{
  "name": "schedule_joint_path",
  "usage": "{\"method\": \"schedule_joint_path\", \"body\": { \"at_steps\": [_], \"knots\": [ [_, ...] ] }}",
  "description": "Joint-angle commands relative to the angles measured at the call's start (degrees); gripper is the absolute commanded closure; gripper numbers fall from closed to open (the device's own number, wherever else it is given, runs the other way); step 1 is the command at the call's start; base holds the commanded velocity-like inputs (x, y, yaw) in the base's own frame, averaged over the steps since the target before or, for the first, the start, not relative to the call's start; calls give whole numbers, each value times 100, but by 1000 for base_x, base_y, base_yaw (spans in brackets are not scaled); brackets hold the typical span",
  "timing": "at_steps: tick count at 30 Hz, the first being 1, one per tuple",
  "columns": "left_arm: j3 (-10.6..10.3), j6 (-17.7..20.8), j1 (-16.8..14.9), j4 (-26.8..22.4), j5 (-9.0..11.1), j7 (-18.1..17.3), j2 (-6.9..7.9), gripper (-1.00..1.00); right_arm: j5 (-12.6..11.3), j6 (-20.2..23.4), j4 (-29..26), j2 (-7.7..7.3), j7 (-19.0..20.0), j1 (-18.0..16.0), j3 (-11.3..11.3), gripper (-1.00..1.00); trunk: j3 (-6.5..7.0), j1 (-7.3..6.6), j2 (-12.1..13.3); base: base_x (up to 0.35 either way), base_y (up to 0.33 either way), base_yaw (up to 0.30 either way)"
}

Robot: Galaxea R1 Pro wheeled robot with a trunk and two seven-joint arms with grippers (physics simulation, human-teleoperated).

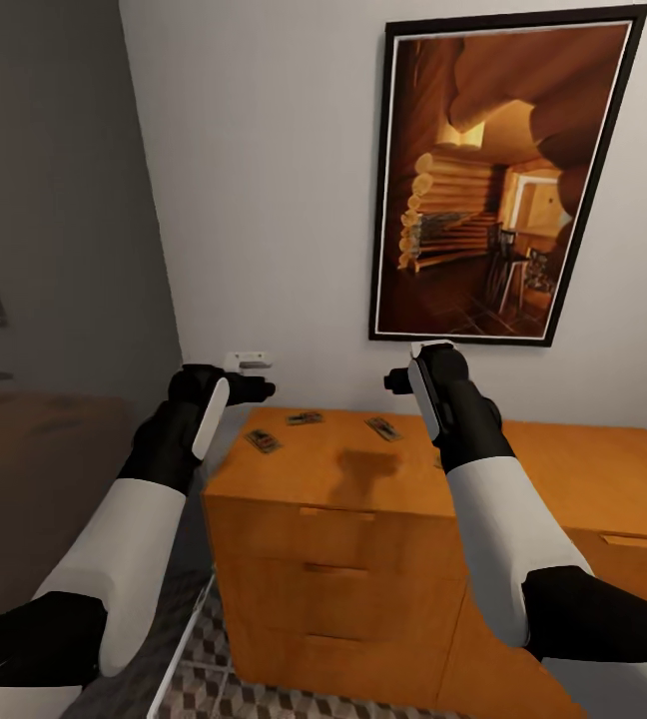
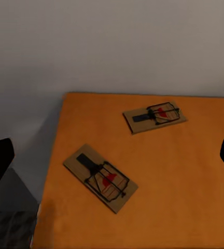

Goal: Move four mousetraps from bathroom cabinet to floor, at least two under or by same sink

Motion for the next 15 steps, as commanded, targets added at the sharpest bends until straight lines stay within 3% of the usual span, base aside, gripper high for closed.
{"method": "schedule_joint_path", "body": {
  "at_steps": [1, 10, 15],
  "knots": [
    [-7, 20, -5, -3, 46, 47, 0, -100, 46, 34, -5, 0, 24, -4, 4, -100, -7, 0, -4, 0, 0, 243],
    [-21, 15, -5, -5, 42, 47, -13, -100, 46, 34, -1, 0, 25, -4, 4, -100, -6, 0, -4, 2, 0, 93],
    [-29, 13, -5, 26, 38, 47, -25, -100, 41, 34, 18, 0, 28, -4, 3, -100, -6, 0, -4, 119, 0, 19]
  ]
}}
